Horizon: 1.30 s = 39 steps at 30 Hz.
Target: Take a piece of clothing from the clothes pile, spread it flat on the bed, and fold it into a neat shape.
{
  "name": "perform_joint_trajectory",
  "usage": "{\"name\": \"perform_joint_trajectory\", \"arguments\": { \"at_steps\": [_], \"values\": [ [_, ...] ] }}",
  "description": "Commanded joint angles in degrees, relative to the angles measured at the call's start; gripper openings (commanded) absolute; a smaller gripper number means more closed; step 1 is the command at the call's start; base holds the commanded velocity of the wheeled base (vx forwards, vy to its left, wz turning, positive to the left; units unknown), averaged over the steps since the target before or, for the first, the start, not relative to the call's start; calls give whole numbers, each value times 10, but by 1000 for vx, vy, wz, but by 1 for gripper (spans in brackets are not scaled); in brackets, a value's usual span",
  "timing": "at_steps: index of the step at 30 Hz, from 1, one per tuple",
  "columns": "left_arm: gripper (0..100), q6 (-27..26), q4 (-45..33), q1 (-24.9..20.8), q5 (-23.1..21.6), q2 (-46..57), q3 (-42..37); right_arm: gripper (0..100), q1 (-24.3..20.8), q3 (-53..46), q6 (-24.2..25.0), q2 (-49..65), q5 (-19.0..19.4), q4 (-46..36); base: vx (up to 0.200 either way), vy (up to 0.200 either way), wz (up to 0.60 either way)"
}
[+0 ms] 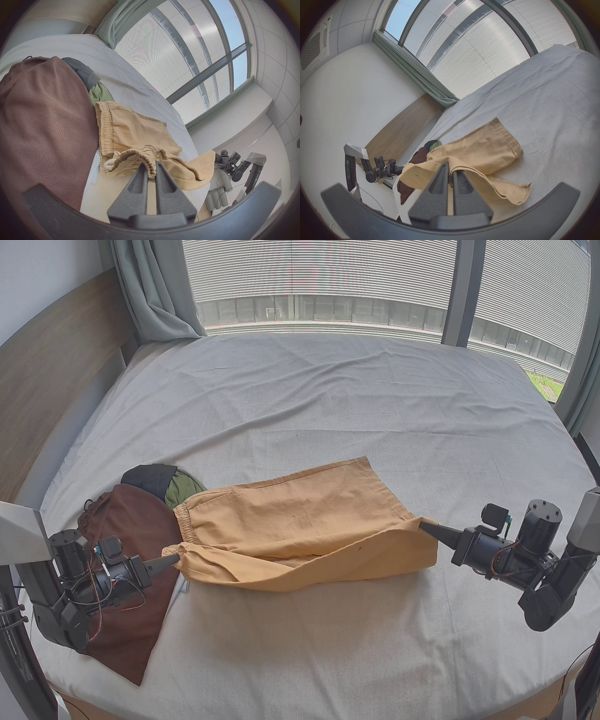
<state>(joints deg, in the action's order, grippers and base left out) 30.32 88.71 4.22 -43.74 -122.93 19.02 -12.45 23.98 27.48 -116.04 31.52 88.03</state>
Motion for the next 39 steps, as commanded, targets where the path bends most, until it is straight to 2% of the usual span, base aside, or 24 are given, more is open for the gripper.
{"name": "perform_joint_trajectory", "arguments": {
  "at_steps": [1,12,30,39],
  "values": [
    [0,10,1,-1,9,1,11,0,2,44,10,-9,-2,-3,0,0,0],
    [0,31,1,-3,29,0,29,0,4,122,47,-32,-2,-3,0,0,0],
    [0,50,0,-3,59,-4,64,0,4,237,63,-78,-2,-6,0,0,0],
    [0,66,0,-4,64,-6,81,0,5,304,70,-103,-1,-43,0,0,0]
  ]
}}
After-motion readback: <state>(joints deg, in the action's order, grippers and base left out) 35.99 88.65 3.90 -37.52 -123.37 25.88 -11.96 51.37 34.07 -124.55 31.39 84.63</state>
